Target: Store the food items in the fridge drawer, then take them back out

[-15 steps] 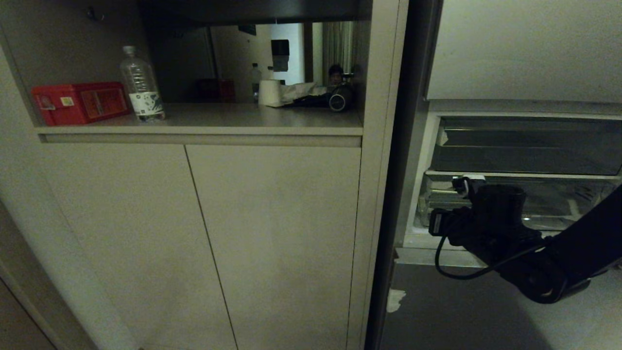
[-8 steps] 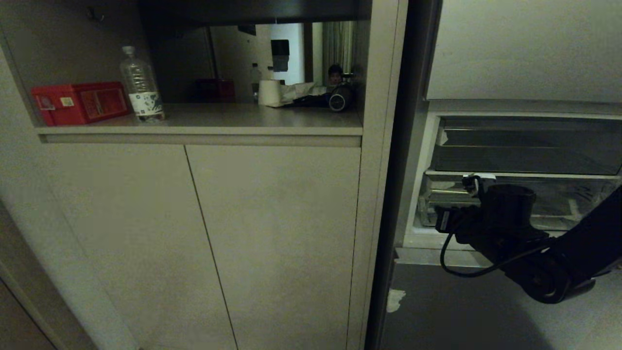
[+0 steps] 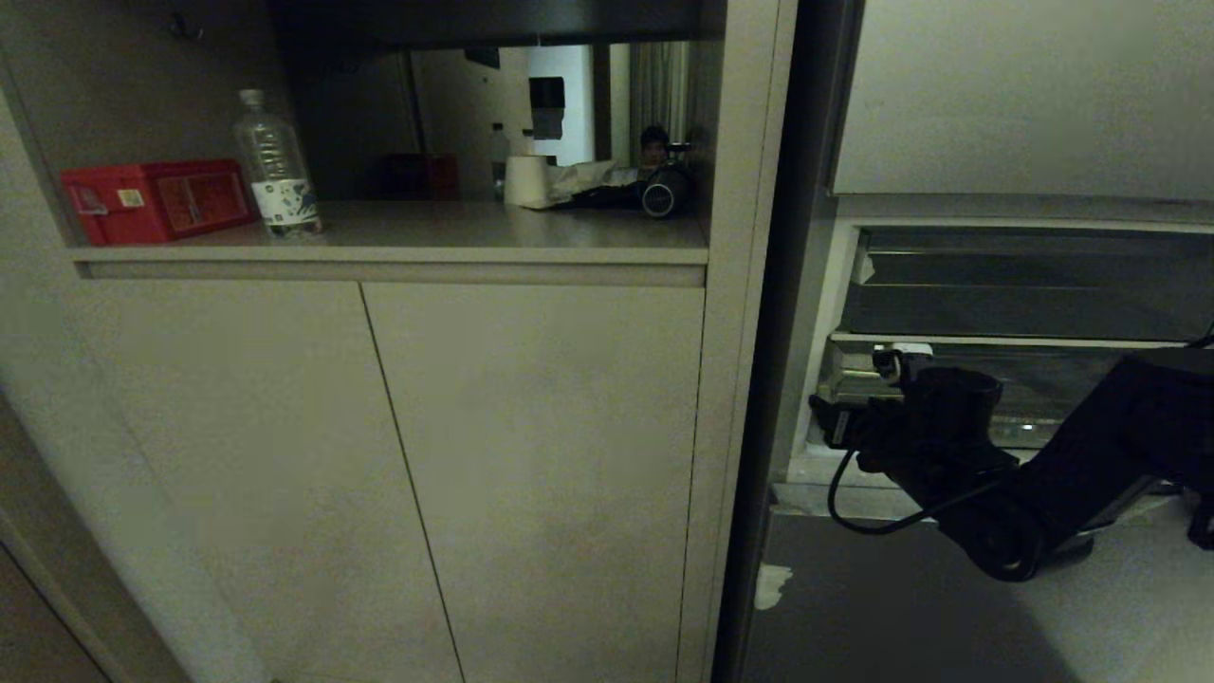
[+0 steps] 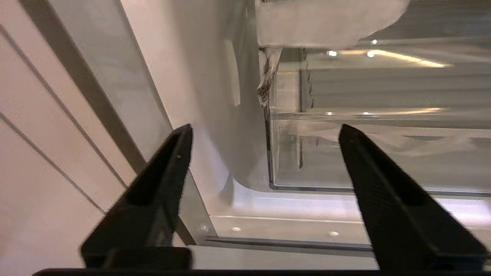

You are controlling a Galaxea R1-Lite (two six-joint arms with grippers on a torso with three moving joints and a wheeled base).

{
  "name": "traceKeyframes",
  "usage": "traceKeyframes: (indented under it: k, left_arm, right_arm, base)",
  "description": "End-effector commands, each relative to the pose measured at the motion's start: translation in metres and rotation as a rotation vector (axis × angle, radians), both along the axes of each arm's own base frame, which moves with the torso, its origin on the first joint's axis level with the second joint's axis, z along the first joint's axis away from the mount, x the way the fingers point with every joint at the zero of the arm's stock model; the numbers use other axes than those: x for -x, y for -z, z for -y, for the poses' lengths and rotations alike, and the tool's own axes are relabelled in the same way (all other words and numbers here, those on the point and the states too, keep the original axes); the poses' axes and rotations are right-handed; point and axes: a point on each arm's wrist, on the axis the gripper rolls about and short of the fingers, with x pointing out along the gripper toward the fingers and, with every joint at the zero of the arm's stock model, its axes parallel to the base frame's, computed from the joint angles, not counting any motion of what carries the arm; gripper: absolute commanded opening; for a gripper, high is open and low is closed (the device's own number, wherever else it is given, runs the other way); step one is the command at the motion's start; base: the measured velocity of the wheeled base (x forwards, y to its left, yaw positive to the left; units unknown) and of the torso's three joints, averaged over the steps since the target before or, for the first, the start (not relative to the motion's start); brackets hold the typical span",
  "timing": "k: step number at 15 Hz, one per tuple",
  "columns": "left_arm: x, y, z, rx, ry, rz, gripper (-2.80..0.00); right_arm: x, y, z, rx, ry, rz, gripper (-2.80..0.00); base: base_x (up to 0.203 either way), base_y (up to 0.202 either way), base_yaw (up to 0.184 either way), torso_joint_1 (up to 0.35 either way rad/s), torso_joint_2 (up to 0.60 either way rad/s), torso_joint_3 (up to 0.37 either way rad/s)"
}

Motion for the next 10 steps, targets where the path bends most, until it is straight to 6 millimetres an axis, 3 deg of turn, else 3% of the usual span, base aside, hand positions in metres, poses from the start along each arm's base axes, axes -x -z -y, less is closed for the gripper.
traceKeyframes:
  k: [1, 10]
  left_arm:
    - [0.000, 0.000, 0.000, 0.000, -0.001, -0.003, -2.80]
    - [0.000, 0.000, 0.000, 0.000, -0.001, -0.002, -2.80]
  right_arm:
    - [-0.005, 0.007, -0.001, 0.000, 0.003, -0.003, 0.00]
    - [-0.006, 0.005, 0.014, 0.000, 0.042, 0.004, 0.00]
  base:
    - [0.000, 0.000, 0.000, 0.000, 0.00, 0.000]
    - [0.000, 0.000, 0.000, 0.000, 0.00, 0.000]
